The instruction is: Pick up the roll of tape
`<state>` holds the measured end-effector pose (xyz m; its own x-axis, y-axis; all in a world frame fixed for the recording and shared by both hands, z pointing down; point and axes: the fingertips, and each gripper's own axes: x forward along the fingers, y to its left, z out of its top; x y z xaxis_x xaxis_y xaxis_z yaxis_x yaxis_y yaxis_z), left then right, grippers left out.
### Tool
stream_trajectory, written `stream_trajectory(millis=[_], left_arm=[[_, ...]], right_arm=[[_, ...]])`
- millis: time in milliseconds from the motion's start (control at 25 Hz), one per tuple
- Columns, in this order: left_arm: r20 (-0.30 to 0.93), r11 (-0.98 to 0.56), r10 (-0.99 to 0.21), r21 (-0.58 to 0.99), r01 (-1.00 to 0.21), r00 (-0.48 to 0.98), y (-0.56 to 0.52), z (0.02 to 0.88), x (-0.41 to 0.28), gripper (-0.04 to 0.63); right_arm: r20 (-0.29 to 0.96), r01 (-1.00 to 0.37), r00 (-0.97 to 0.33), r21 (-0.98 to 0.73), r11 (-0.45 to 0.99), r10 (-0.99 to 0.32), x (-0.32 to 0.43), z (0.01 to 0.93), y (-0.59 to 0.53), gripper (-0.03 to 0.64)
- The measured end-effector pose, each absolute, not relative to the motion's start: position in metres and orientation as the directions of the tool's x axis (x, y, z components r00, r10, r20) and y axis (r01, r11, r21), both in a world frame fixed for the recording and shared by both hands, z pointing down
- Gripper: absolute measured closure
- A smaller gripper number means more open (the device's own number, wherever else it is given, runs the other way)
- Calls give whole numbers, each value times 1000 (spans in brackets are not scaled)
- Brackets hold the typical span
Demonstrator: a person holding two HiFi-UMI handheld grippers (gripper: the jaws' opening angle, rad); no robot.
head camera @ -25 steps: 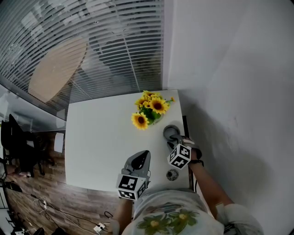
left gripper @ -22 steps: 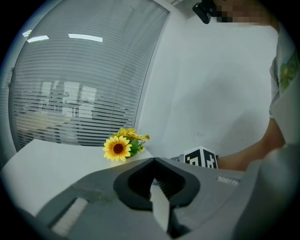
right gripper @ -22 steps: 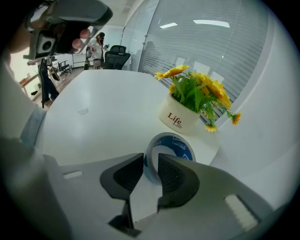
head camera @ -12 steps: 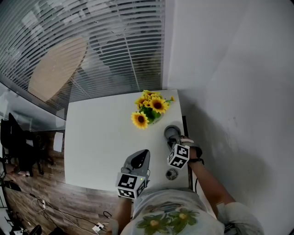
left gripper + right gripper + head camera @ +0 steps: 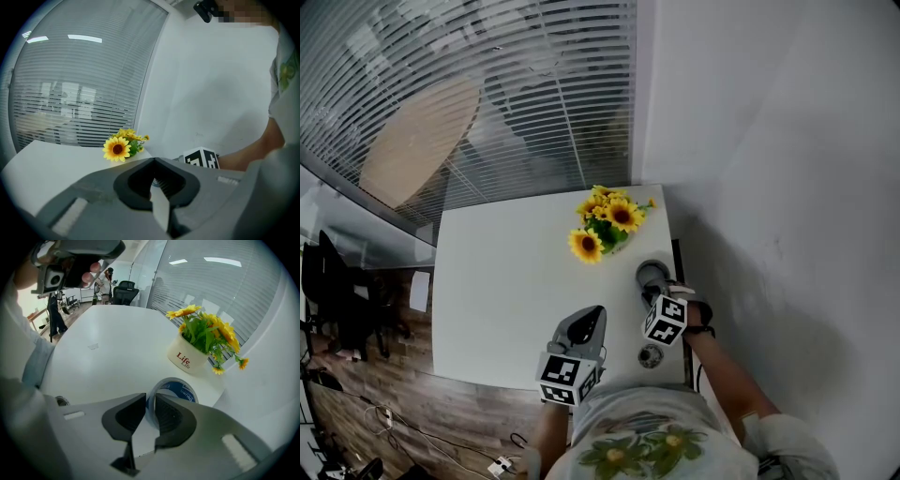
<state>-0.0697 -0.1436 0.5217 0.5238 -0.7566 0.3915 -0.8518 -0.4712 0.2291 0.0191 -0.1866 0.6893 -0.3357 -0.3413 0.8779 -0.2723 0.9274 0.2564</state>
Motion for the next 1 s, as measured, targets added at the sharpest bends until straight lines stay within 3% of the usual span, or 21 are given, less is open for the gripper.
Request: stream_trajectory(millis=[1000], left_arm=[[386,-463,-767,221,-858,513,-138,519,-76,591]], right_arm=[[812,-368,-468,180,912,-349,2,644,-169,551]])
